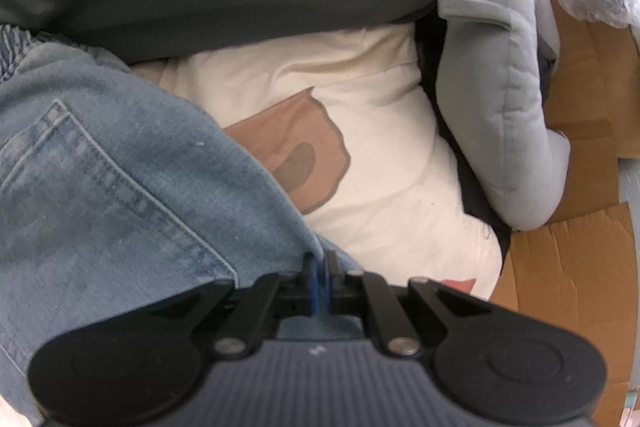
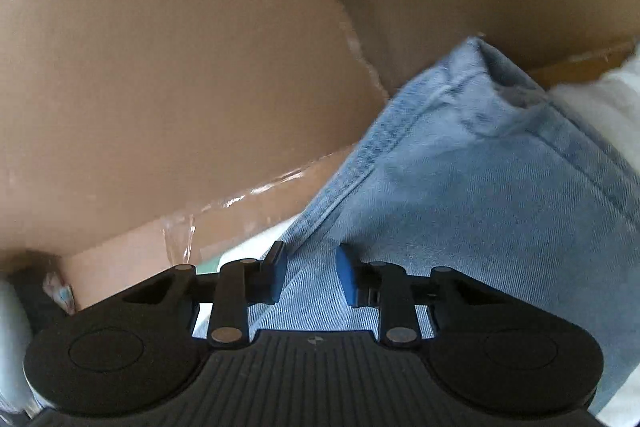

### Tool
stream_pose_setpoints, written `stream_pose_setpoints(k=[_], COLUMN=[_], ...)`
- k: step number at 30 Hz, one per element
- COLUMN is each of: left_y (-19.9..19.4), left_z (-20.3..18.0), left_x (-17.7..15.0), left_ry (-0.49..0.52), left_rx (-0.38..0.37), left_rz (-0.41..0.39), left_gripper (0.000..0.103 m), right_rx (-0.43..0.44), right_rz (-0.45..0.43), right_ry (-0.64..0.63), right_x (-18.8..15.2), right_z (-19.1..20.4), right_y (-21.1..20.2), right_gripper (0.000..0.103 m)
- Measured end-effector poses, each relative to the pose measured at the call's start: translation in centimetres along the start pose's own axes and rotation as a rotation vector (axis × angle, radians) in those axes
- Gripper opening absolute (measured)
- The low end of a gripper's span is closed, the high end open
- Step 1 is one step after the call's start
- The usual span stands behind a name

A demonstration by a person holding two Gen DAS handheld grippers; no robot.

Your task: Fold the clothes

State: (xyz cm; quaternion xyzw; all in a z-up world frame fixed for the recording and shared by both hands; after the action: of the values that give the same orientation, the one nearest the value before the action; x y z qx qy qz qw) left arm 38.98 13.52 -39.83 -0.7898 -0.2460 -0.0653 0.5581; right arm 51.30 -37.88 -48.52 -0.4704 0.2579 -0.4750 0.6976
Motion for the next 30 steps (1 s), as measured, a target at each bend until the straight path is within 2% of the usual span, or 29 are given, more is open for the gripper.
stream_pose_setpoints(k=[3,5,9,13,15,17,19,21,23,25,30], left_y=[1.9,2.5,2.6,2.5,2.3,2.4,2.5,2.6,2.6,2.5,2.3], left_z=[0.2,0.2,0.2,0.5,0.7,0.7,0.5,0.7,0.5,0.6,0.8], left_x=[0.5,0.5,0.3,0.4,0.4,0.3,0.3,0.3,0.3,0.3,0.3], left_ry=[0.001,0.005,0.006,-0.009,-0.018,-0.015,-0.013,-0.018,-0.021,-0.020,-0.011], left_rx=[-0.003,-0.004,-0.019,-0.023,-0.020,-0.019,-0.017,-0.021,-0.027,-0.032,-0.039], left_rz=[0.002,0.001,0.001,-0.004,-0.009,-0.011,-0.013,-0.014,-0.014,-0.014,-0.012], left_gripper=[0.003,0.003,0.003,0.003,0.003,0.003,0.003,0.003,0.003,0.003,0.003], right_rx=[0.014,-0.003,-0.122,-0.178,-0.187,-0.178,-0.180,-0.199,-0.228,-0.230,-0.143], right_rz=[-0.022,-0.033,-0.053,-0.051,-0.037,-0.027,-0.031,-0.052,-0.070,-0.064,-0.003], right_ry=[0.058,0.044,-0.030,-0.061,-0.068,-0.045,-0.021,-0.026,-0.036,-0.040,-0.015], right_x=[0.5,0.4,-0.1,-0.4,-0.4,-0.4,-0.4,-0.6,-0.9,-1.1,-1.2], right_z=[-0.6,-0.3,0.3,0.4,0.7,1.1,1.3,1.4,1.3,1.0,0.1], right_y=[0.2,0.4,0.2,0.5,0.7,1.0,1.2,1.2,1.0,0.8,0.5], right_gripper=[0.032,0.032,0.033,0.034,0.040,0.055,0.056,0.047,0.033,0.027,0.036])
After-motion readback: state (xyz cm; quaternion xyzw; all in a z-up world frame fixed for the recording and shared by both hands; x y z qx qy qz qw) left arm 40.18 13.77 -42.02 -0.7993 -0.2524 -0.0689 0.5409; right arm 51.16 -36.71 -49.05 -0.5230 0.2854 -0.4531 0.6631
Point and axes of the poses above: each gripper's, at about its wrist camera, not at the fingertips, and y roughly the way its jaws point, z to its left, x to its top, the point moved 10 cm from there along y, roughly the way its jaws point, and after that the axes turned 13 degrees about y, right-handed, at the moved point
